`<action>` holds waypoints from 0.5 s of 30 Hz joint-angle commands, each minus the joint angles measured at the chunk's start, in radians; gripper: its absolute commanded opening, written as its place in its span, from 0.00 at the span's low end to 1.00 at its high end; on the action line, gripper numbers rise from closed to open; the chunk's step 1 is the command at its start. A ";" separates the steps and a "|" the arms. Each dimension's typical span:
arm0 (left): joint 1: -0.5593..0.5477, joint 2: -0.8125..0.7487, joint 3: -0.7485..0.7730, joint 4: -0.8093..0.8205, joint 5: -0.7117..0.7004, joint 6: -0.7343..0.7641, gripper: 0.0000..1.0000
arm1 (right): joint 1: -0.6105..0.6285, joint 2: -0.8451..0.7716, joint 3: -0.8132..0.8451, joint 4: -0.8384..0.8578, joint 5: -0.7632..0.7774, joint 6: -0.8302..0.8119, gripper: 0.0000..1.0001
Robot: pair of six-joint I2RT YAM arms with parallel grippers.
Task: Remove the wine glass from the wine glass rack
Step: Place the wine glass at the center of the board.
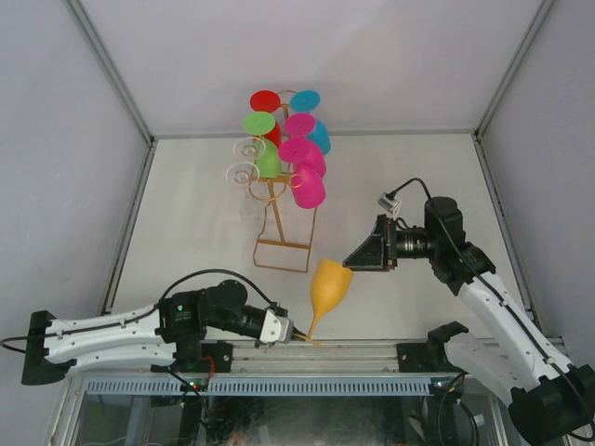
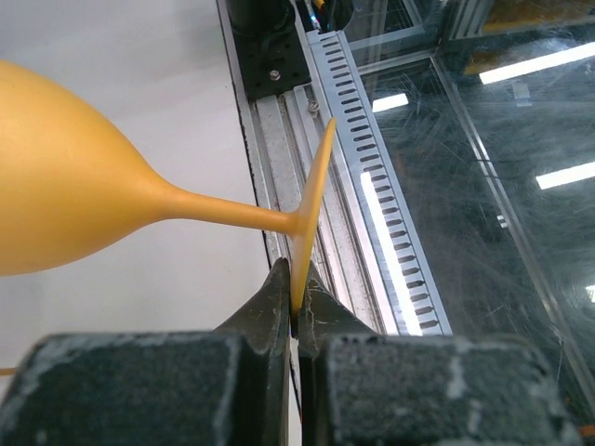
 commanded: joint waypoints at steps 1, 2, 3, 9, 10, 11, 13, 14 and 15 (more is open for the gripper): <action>-0.003 -0.025 -0.016 0.044 0.079 0.058 0.00 | 0.043 0.022 0.040 0.082 0.009 -0.014 0.74; -0.004 -0.034 -0.020 0.045 0.091 0.056 0.00 | 0.046 0.027 0.040 0.085 0.007 -0.015 0.74; -0.004 -0.043 -0.025 0.043 0.093 0.052 0.00 | 0.050 0.031 0.040 0.089 0.004 -0.016 0.73; -0.004 -0.101 -0.037 -0.013 0.027 0.038 0.00 | 0.126 0.077 0.066 0.114 -0.133 -0.016 0.69; -0.004 -0.112 -0.034 -0.035 0.020 0.045 0.00 | 0.150 0.085 0.077 0.104 -0.158 -0.030 0.70; -0.003 -0.120 -0.033 -0.052 0.015 0.049 0.00 | 0.171 0.091 0.084 0.095 -0.169 -0.046 0.70; -0.004 -0.137 -0.035 -0.071 -0.002 0.052 0.00 | 0.203 0.102 0.086 0.085 -0.167 -0.055 0.70; -0.003 -0.144 -0.036 -0.078 -0.009 0.052 0.00 | 0.209 0.110 0.086 0.085 -0.174 -0.057 0.69; -0.003 -0.149 -0.036 -0.089 -0.015 0.055 0.00 | 0.210 0.117 0.087 0.094 -0.191 -0.057 0.68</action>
